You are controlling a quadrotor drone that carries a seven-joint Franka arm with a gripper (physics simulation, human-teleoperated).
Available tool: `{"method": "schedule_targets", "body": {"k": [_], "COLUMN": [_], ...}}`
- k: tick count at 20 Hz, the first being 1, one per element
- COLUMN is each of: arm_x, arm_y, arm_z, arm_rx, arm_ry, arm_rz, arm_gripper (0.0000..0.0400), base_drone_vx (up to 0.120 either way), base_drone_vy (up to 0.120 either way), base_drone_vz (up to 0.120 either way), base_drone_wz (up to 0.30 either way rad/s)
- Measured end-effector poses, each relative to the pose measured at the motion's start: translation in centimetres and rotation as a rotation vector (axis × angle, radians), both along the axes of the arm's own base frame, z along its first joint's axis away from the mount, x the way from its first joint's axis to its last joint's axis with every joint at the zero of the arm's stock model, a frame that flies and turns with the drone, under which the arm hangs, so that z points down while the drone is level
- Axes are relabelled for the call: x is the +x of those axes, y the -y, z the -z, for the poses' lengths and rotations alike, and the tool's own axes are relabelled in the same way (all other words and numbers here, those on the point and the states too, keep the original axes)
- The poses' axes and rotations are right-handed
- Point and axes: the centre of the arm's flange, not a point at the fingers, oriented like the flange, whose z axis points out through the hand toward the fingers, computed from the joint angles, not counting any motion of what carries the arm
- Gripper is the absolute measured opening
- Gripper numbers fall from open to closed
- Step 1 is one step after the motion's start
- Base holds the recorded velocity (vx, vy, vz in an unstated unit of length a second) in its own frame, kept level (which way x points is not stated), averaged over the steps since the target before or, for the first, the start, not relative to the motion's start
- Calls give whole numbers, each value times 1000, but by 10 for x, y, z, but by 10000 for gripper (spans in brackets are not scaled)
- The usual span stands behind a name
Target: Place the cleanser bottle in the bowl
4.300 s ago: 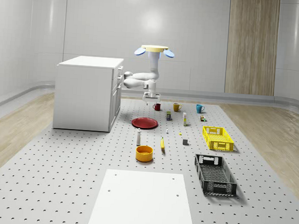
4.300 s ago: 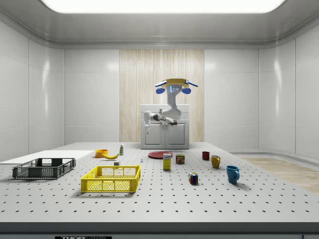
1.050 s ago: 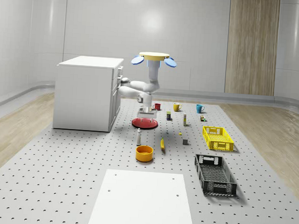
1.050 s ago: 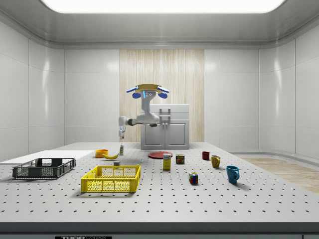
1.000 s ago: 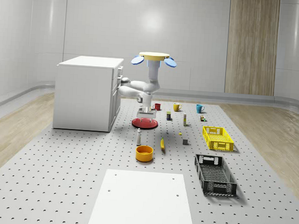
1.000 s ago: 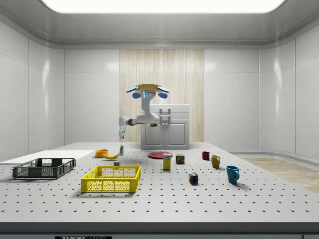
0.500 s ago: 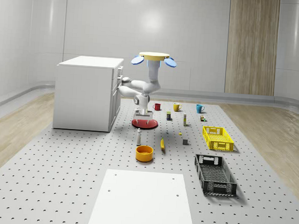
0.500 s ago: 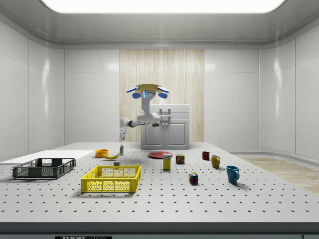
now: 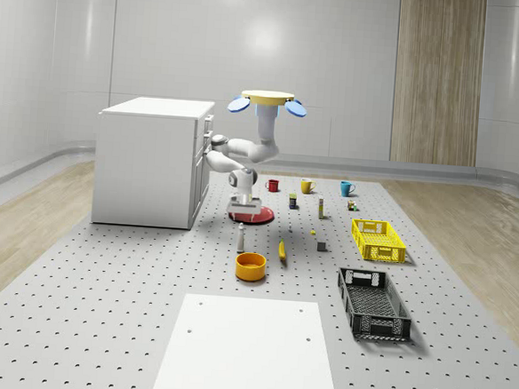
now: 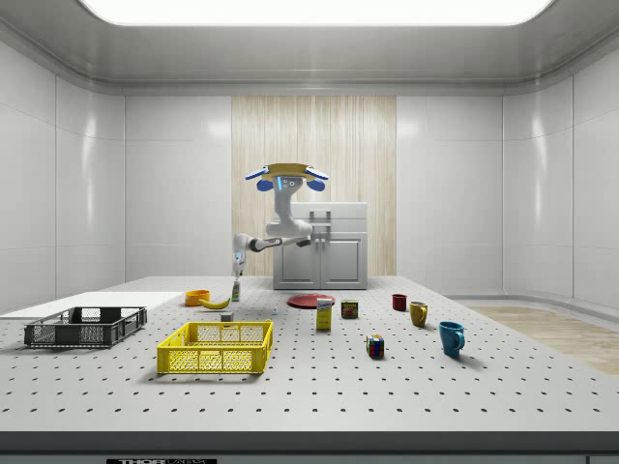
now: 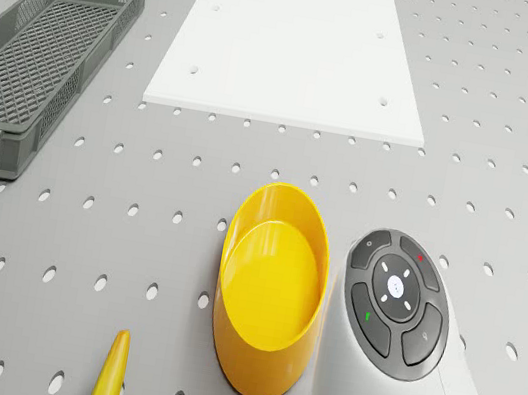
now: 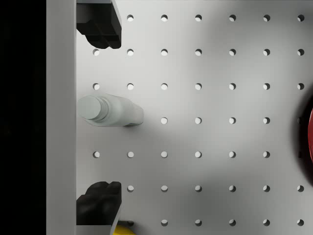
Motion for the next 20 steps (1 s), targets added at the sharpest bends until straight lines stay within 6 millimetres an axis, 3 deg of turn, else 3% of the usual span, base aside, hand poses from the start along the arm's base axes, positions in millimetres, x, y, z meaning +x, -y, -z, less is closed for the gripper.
{"method": "schedule_targets", "body": {"k": [20], "arm_x": [17], "arm_y": [-4], "arm_z": [-34], "arm_rx": [0], "arm_ry": [0], "arm_rz": [0], "arm_gripper": [400], "base_drone_vx": [0], "base_drone_vy": [0], "base_drone_vz": [0], "base_drone_wz": [0]}}
